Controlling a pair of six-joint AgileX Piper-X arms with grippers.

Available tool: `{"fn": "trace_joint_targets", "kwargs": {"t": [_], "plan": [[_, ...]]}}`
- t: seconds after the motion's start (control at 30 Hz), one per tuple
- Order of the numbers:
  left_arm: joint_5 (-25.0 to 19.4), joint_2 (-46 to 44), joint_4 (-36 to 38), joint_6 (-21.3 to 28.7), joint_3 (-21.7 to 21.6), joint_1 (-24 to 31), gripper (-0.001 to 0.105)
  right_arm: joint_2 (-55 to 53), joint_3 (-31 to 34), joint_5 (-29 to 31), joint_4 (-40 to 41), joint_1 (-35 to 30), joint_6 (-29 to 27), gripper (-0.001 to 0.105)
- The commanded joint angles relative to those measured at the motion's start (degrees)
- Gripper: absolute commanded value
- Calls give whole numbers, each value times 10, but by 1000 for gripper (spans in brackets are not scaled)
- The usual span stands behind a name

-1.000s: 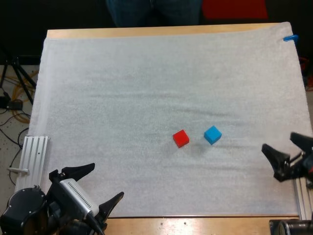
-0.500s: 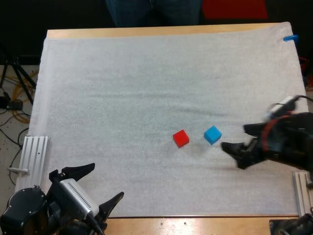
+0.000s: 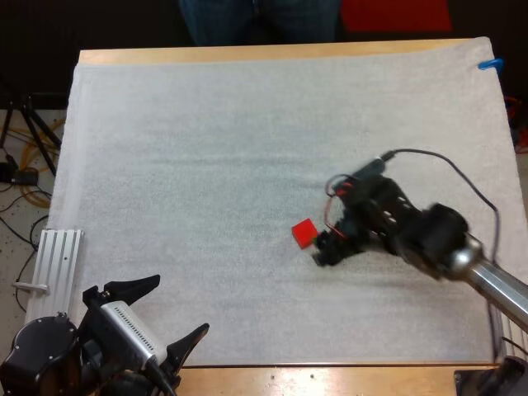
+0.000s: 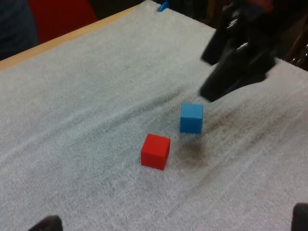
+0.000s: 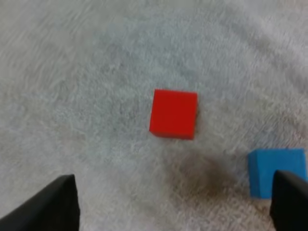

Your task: Stack red cube on blue cube

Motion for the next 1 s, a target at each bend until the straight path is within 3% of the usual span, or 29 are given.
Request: {"fn": "trace_joint_targets", "kwargs": {"t": [0.0, 0.43, 0.97], "plan": [[8, 1, 1, 2, -3, -2, 87, 15, -15, 7, -5, 0, 0, 77], [8, 1, 1, 2, -3, -2, 87, 182, -97, -4, -2, 0, 11, 77], [8, 1, 1, 2, -3, -2, 87, 288, -100, -21, -39, 0, 30, 77]]}}
